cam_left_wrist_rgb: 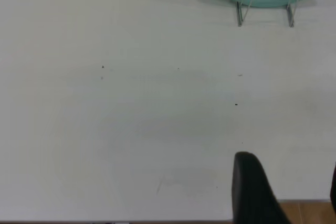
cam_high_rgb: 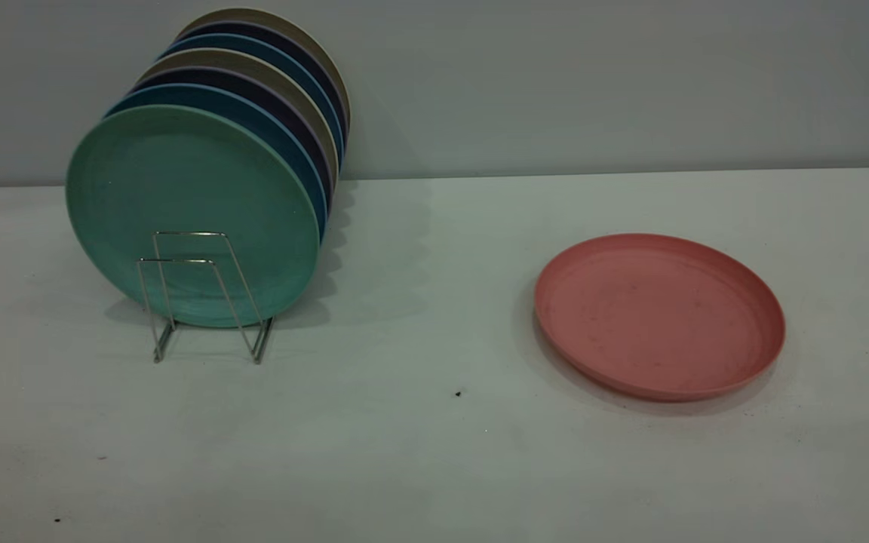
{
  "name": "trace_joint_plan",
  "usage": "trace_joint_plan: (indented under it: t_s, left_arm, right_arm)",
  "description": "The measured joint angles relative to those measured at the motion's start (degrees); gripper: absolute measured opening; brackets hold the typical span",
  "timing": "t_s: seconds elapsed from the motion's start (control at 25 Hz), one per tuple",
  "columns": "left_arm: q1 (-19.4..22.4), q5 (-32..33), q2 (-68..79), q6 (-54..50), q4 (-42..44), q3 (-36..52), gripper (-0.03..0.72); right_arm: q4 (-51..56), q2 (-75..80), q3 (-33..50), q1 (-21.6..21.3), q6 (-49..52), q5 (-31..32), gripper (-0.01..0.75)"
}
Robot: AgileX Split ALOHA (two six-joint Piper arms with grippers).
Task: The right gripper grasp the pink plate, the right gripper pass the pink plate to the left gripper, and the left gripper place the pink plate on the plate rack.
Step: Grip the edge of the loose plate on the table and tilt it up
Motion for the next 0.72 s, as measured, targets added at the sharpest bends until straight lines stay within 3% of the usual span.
trace_joint_plan:
  t_s: [0.4, 0.56, 0.72]
  left_arm:
    - [0.0, -1.24, 2.06, -0.6, 2.25, -2.88, 0.391]
    - [0.0, -2.71, 13.06, -1.33, 2.38, -8.01, 0.399]
    - [0.0, -8.54, 28.68, 0.42, 2.38, -12.35, 0.449]
  right_arm:
    - [0.28, 1.61, -0.64, 0.0, 0.0, -0.55, 0.36]
    - [1.15, 11.71, -3.24, 0.0, 0.0, -6.91, 0.404]
    - [2.56, 26.39, -6.05, 0.0, -0.41, -13.97, 0.466]
